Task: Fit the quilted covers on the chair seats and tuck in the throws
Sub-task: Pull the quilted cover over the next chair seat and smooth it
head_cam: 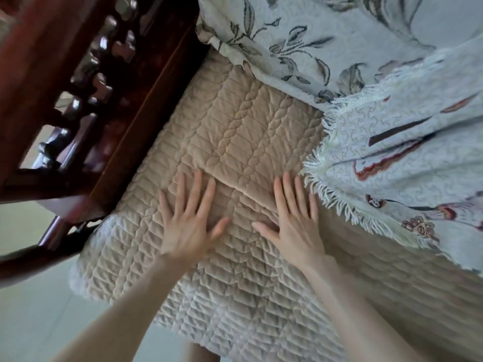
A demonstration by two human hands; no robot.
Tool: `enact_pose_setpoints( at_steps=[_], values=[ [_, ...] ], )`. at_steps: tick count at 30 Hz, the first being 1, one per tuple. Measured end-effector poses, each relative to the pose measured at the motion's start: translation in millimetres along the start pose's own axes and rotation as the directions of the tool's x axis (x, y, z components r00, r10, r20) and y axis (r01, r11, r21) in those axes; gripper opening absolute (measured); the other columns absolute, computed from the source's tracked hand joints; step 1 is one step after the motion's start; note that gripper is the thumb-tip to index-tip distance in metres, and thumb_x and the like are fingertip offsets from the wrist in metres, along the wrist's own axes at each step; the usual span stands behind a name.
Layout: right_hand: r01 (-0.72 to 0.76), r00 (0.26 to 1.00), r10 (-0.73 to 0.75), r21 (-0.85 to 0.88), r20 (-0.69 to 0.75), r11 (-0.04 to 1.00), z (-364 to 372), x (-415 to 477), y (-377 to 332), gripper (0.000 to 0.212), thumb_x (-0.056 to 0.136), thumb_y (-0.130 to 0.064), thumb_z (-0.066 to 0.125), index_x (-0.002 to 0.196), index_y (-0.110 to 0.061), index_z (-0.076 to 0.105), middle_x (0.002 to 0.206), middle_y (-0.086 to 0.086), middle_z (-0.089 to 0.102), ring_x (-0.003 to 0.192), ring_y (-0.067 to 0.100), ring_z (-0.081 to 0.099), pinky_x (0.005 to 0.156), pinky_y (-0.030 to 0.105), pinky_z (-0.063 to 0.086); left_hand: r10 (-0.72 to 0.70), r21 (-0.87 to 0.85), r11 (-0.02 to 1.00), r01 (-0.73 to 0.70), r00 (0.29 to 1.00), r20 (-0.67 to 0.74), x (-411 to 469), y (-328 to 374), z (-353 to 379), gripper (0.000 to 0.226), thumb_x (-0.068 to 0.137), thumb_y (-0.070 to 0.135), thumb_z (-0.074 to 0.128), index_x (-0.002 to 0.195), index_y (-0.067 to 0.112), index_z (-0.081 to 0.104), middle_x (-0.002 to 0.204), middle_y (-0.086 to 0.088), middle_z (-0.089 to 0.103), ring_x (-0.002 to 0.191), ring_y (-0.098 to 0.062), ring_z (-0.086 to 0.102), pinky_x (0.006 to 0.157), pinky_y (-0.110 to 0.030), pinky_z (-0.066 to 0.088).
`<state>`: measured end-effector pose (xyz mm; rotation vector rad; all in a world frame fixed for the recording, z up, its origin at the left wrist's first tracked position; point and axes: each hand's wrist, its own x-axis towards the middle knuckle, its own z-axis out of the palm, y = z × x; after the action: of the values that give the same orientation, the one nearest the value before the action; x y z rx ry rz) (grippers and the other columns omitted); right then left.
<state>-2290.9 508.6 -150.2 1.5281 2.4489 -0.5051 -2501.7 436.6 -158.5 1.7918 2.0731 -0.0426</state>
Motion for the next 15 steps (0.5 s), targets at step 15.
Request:
enact_pose_setpoints(
  at_steps=[15],
  values=[
    [-0.044,0.991,0.048,0.039,-0.124,0.998,39,-92,-1,0.066,0.092,-0.060,0.037,0.148,-0.025,0.038,0.160,0.010,0.019,0.147,0.028,0.016,0.116,0.048,0.009,0.240,0.021,0.970,-0.242,0.945,-0.221,-70,30,48,0.027,0.095,0.043,0.048,0.113,0.024,0.055,0.150,-0.012,0.037,0.139,-0.043,0.030,0.102,-0.078,0.013]
  ],
)
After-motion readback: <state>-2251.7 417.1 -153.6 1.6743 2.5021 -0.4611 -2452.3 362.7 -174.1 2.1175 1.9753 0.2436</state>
